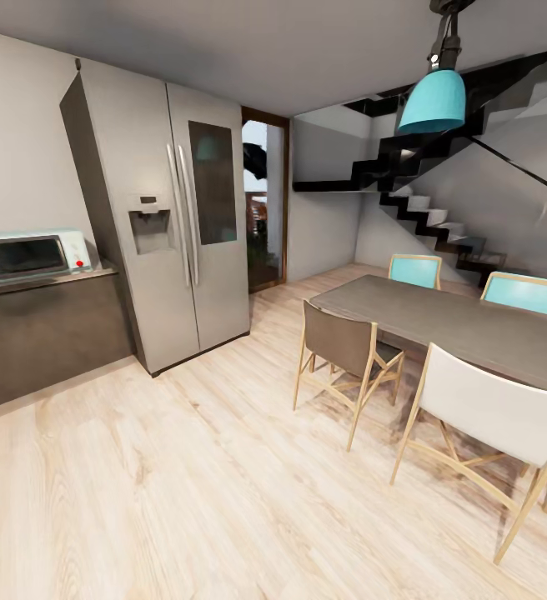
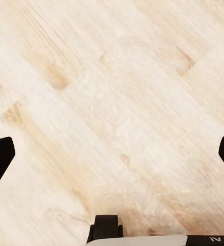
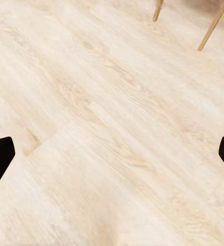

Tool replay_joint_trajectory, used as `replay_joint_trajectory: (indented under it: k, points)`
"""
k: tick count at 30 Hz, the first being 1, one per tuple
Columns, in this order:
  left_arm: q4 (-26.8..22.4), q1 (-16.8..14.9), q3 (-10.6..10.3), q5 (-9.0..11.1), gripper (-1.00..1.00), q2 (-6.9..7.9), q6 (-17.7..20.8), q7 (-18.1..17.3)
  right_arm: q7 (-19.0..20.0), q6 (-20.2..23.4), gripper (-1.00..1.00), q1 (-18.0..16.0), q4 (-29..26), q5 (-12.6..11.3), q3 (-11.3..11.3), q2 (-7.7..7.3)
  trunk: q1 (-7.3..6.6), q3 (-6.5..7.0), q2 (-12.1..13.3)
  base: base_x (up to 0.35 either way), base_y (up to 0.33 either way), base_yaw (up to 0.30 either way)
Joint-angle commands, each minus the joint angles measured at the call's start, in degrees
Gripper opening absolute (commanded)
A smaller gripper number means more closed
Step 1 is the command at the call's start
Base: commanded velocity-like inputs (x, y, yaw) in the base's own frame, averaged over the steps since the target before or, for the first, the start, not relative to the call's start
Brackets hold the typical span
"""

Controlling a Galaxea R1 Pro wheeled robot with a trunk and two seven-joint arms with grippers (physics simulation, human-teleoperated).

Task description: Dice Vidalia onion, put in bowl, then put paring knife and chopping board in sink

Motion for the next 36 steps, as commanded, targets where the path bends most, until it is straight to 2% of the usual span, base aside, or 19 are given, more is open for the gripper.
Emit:
replay_joint_trajectory:
  k: [1,9,22,36]
  points:
    - [-0.10,0.03,0.04,0.04,1.00,0.12,-0.01,0.01,0.03,-0.47,1.00,-0.03,-0.11,0.01,0.01,0.01,0.00,-0.05,-0.03,0.000,0.000,0.000]
    - [0.10,0.03,0.21,0.44,1.00,1.28,-0.01,0.00,0.28,-4.20,1.00,-0.03,-0.49,0.01,0.29,0.16,0.00,-0.05,-0.03,0.000,0.000,0.000]
    - [0.47,0.03,0.22,0.41,1.00,1.21,-0.01,0.00,0.17,-4.47,1.00,-0.03,-0.16,0.01,0.13,0.12,0.00,-0.05,-0.03,0.000,0.000,0.004]
    - [0.80,0.03,0.24,0.45,1.00,1.37,-0.01,0.00,-0.06,-4.47,1.00,-0.03,0.03,0.01,0.05,0.18,0.00,-0.05,-0.03,0.000,0.000,0.218]
